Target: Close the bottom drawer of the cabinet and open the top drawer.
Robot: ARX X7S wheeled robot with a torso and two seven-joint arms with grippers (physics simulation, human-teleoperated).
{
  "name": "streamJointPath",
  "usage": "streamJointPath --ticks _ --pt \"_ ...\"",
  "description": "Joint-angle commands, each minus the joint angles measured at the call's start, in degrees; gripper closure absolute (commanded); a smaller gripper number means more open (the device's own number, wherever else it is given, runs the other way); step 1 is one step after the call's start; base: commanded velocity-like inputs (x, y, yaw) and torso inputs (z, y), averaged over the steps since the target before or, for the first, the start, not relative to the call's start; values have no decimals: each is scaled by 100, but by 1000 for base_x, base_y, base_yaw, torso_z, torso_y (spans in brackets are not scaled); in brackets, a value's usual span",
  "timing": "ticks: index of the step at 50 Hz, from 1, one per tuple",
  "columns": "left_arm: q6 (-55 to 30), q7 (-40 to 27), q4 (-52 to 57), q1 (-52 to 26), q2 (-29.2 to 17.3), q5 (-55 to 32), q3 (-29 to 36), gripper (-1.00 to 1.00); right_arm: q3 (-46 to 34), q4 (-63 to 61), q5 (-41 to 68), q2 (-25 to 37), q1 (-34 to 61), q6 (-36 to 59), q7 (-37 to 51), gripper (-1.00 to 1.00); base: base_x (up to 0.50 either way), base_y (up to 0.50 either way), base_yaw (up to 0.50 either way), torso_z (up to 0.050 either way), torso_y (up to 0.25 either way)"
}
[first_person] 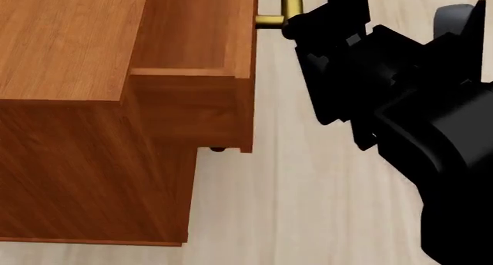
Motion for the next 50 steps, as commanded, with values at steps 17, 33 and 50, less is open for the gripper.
streamJointPath --ticks 17,33,50 --pt "9 -79 -2 25 -24 89 37 -100 323 -423 305 199 129 -215 -341 -100 0 0 0 2 6" --pt "48 -71 -21 28 -40 69 55 -100 453 -543 241 404 -214 -292 -293 -100 0 0 0 0 0" --pt "58 -94 -19 37 -68 87 76 -100 622 -1195 54 908 -86 -375 218 -100 0 0 0 0 0"
